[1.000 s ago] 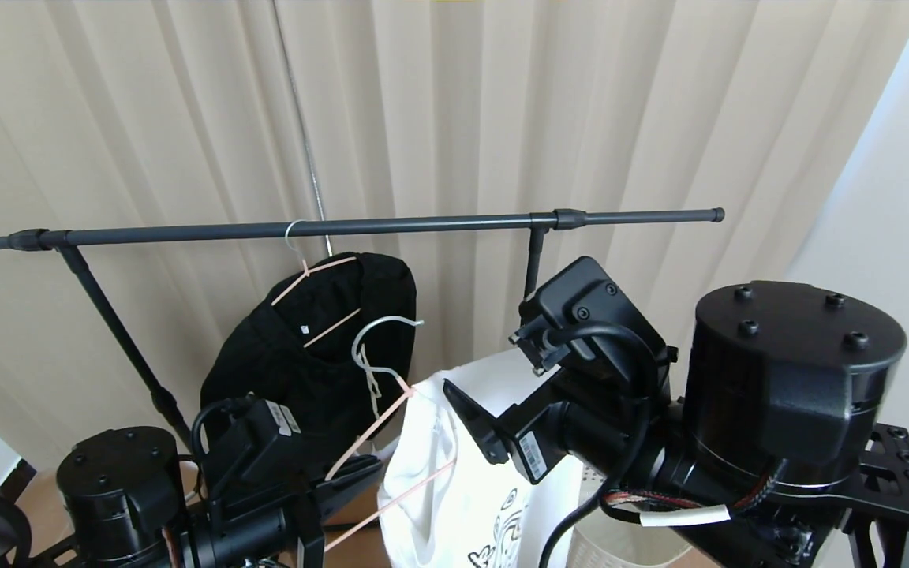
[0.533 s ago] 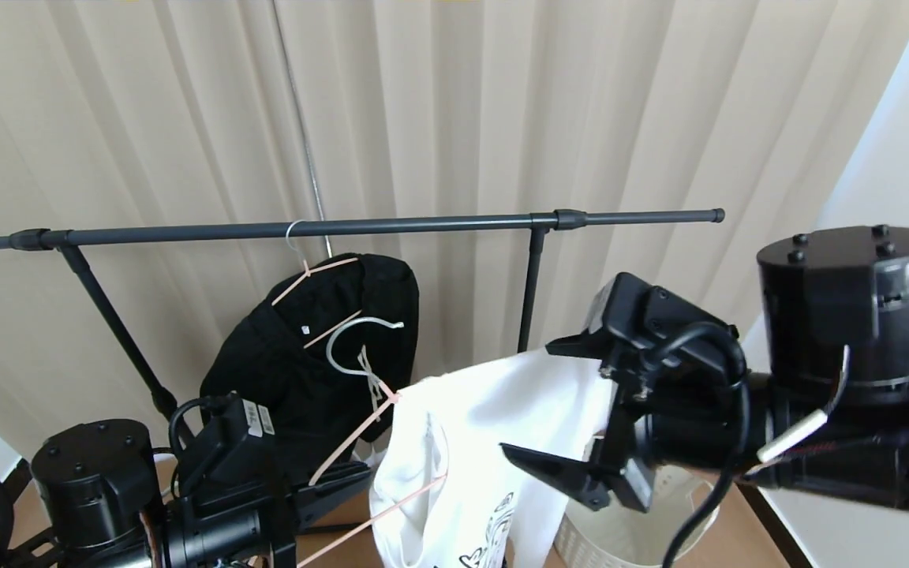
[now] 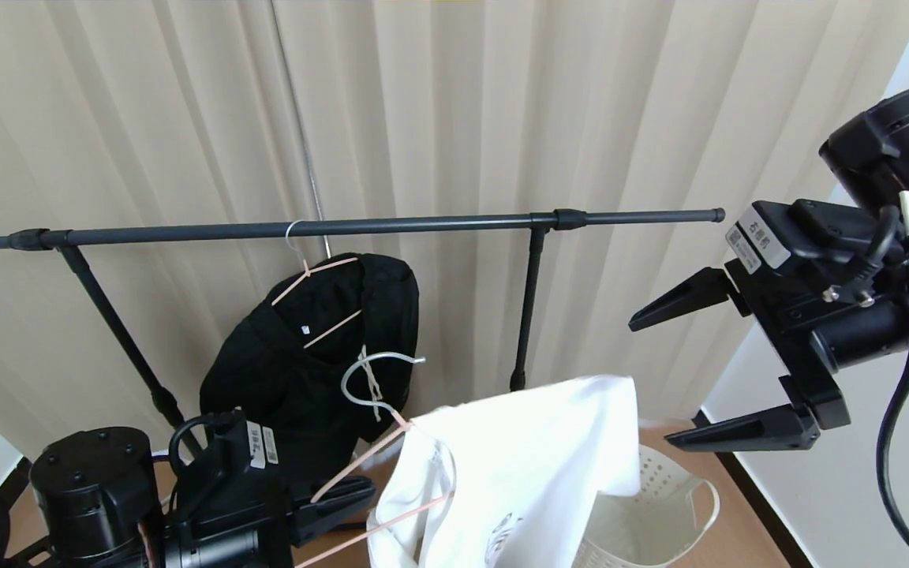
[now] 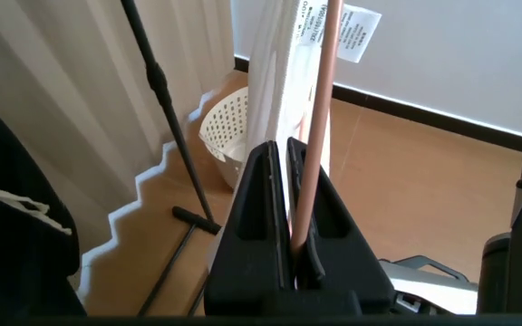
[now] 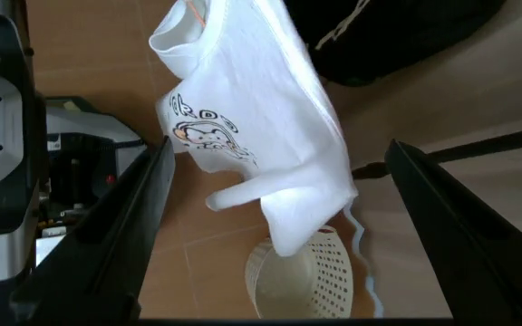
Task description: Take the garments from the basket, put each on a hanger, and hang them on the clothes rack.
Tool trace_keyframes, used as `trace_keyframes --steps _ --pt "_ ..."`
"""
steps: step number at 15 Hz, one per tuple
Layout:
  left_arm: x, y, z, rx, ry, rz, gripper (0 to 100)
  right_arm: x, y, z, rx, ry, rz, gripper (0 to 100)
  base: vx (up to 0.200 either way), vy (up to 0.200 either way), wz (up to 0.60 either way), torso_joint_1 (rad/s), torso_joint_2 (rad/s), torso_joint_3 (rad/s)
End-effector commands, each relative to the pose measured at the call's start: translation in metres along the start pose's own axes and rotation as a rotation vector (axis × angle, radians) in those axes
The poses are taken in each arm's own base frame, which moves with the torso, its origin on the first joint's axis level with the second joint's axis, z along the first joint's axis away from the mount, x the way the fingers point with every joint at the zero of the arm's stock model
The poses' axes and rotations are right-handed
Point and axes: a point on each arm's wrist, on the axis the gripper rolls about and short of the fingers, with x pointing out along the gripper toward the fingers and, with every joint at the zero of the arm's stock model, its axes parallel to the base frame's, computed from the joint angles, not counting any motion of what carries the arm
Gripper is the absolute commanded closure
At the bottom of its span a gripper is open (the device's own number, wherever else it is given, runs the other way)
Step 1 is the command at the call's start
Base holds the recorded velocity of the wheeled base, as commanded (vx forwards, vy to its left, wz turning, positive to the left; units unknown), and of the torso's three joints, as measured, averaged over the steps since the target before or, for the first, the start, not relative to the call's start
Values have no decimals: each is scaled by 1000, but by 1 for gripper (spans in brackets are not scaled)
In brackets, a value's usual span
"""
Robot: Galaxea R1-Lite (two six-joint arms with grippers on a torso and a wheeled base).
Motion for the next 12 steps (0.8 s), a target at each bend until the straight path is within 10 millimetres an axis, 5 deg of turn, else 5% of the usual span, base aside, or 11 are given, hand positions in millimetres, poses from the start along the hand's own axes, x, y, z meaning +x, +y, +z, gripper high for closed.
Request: trace_keyframes --steps 1,12 --pt "6 -3 3 16 -15 -27 100 16 -23 -5 18 4 29 0 0 0 0 0 0 0" --pt "16 -16 3 22 -8 -100 100 92 -10 5 9 164 186 0 0 0 0 0 0 0"
